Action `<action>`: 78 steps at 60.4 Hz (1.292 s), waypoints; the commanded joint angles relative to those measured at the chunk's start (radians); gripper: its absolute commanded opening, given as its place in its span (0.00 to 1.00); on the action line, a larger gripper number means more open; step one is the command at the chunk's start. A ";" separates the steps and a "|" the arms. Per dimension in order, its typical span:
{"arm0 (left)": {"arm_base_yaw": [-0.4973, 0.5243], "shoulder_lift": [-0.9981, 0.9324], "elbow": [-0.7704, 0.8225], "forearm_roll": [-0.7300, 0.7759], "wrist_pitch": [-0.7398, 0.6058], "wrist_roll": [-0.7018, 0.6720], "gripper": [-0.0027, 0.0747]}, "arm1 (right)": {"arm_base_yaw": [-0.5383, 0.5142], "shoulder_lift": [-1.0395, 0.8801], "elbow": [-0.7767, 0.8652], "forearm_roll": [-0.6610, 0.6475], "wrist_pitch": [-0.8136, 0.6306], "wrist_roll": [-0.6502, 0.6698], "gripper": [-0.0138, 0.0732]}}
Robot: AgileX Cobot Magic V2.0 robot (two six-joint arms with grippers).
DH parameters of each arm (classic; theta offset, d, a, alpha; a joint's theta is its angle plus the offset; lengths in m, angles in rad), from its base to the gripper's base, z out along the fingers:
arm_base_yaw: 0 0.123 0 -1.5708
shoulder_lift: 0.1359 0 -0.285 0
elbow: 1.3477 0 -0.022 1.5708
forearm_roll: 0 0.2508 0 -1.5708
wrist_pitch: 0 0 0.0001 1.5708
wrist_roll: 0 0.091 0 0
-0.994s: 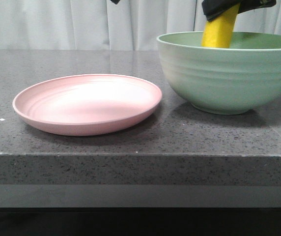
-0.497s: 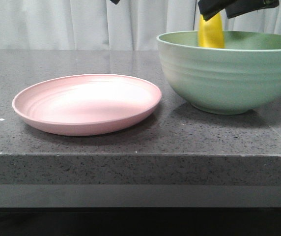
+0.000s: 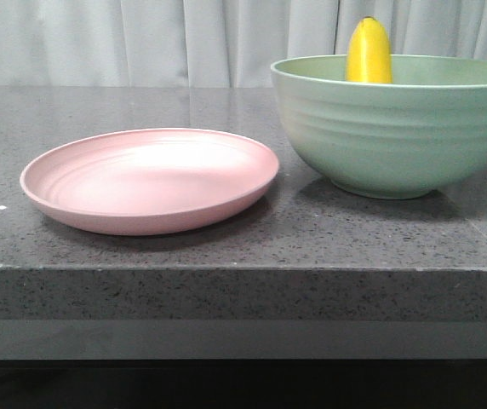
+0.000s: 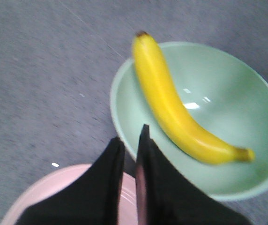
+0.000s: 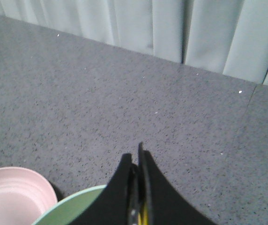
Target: Transfer banana from pink plate to green bowl
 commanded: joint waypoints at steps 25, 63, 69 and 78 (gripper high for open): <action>0.445 -0.355 0.195 0.013 -0.257 -0.005 0.01 | -0.027 -0.345 0.119 0.027 -0.108 0.065 0.09; 0.449 -1.212 1.000 -0.116 -0.348 -0.005 0.01 | -0.027 -1.048 0.782 0.122 -0.137 0.020 0.09; 0.449 -1.261 1.033 -0.116 -0.346 -0.005 0.01 | -0.027 -1.119 0.832 0.123 -0.131 0.021 0.09; 0.449 -1.268 1.037 -0.116 -0.348 -0.005 0.01 | -0.027 -1.138 0.838 0.123 -0.095 0.021 0.09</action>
